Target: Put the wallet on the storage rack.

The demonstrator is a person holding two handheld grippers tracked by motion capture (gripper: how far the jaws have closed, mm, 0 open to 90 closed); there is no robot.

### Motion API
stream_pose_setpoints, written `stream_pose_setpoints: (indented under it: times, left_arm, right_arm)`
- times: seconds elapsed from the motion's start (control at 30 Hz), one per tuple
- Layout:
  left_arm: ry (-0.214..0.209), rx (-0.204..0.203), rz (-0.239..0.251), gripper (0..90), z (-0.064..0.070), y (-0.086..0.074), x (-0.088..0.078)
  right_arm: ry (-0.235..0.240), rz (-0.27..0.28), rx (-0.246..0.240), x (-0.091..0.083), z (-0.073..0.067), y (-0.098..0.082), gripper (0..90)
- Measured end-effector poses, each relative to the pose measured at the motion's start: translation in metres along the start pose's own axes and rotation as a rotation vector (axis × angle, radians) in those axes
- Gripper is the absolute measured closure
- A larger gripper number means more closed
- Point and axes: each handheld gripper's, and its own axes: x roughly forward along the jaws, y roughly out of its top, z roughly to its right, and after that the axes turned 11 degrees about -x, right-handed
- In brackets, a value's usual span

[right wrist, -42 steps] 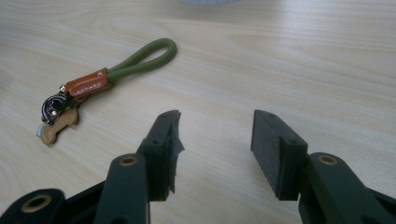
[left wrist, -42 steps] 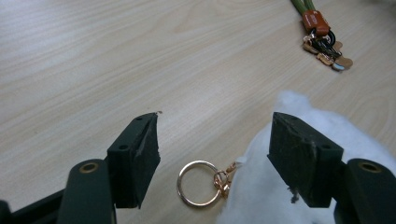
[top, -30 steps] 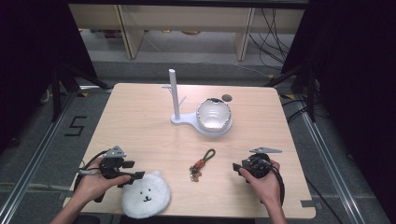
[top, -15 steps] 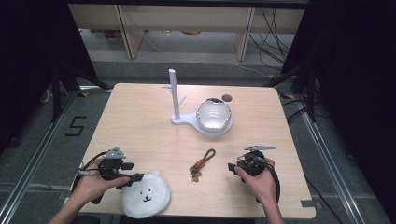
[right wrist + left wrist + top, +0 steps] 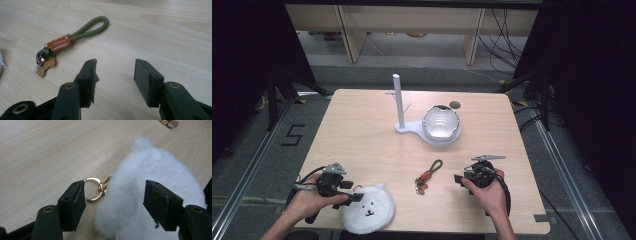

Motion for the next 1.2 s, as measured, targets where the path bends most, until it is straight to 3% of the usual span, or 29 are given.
stream_pose_setpoints:
  times: [0.17, 0.2, 0.3, 0.37, 0.4, 0.43, 0.47, 0.5, 0.6, 0.63, 0.67, 0.7, 0.73, 0.87, 0.9, 0.93, 1.03, 1.1, 1.17, 1.2]
  left_arm:
    - [-0.006, -0.011, -0.035, 32.3, -0.003, -0.002, 0.007]
    - [-0.004, -0.043, -0.021, 32.3, -0.001, -0.003, 0.011]
    - [-0.011, -0.058, -0.033, 32.8, -0.001, -0.004, 0.015]
    - [-0.008, -0.046, -0.062, 33.9, -0.003, -0.004, 0.015]
    - [0.004, -0.036, -0.080, 35.0, -0.004, -0.003, 0.014]
    - [-0.009, -0.045, -0.078, 36.4, -0.004, -0.004, 0.016]
    - [-0.024, -0.088, -0.037, 37.7, -0.001, -0.005, 0.019]
    - [-0.014, -0.079, -0.047, 38.9, -0.001, -0.005, 0.017]
    - [-0.039, -0.072, -0.075, 49.1, -0.003, -0.005, 0.016]
    - [-0.039, -0.072, -0.075, 53.2, -0.003, -0.005, 0.016]
    - [-0.041, -0.096, -0.044, 55.1, 0.001, -0.007, 0.019]
    - [-0.036, -0.086, -0.045, 57.1, 0.002, -0.007, 0.018]
    - [-0.027, -0.088, -0.046, 59.2, 0.002, -0.007, 0.018]
    - [-0.043, -0.078, -0.022, 68.2, 0.004, -0.009, 0.017]
    - [-0.036, -0.064, -0.024, 71.9, 0.004, -0.009, 0.016]
    - [-0.033, -0.039, -0.019, 75.6, 0.005, -0.010, 0.015]
    - [-0.039, -0.014, -0.014, 78.7, 0.007, -0.009, 0.012]
    - [-0.046, -0.020, -0.006, 79.8, 0.008, -0.008, 0.010]
    - [-0.063, -0.012, 0.014, 80.2, 0.011, -0.006, 0.006]
    - [-0.078, -0.013, 0.024, 80.4, 0.013, -0.005, 0.004]
  right_arm:
    - [0.001, -0.015, -0.009, 0.001, 0.000, 0.002, 52.9]
    - [0.003, -0.014, -0.011, 0.001, 0.000, 0.002, 52.8]
    - [-0.005, -0.006, -0.013, 0.001, -0.001, 0.002, 52.6]
    - [0.001, -0.016, -0.016, 0.000, -0.001, 0.002, 52.5]
    - [0.001, 0.019, -0.011, 0.001, -0.002, 0.002, 52.4]
    - [-0.007, -0.006, -0.015, -0.001, -0.002, 0.002, 52.4]
    - [0.004, -0.003, -0.020, -0.001, -0.002, 0.002, 52.2]
    - [0.008, -0.004, -0.020, -0.001, -0.002, 0.002, 52.2]
    - [0.011, 0.001, -0.022, -0.001, -0.002, 0.002, 52.2]
    - [0.011, 0.001, -0.022, -0.001, -0.002, 0.002, 52.2]
    - [0.010, 0.021, -0.023, 0.000, -0.004, 0.002, 52.0]
    - [0.014, 0.016, -0.004, -0.001, -0.005, 0.001, 52.0]
    - [0.016, 0.023, -0.063, 0.001, -0.001, 0.002, 52.0]
    - [0.024, 0.024, -0.065, 0.001, 0.000, 0.001, 51.7]
    - [0.031, -0.008, 0.026, -0.002, -0.007, 0.002, 51.7]
    - [0.031, -0.012, 0.035, -0.002, -0.007, 0.002, 51.6]
    - [0.023, -0.012, 0.027, -0.003, -0.007, 0.002, 51.6]
    - [0.011, 0.045, -0.056, -0.001, -0.002, 0.001, 51.6]
    - [-0.001, 0.009, -0.034, -0.003, -0.004, 0.002, 51.6]
    - [0.013, 0.066, -0.016, 0.000, -0.005, 0.001, 51.6]
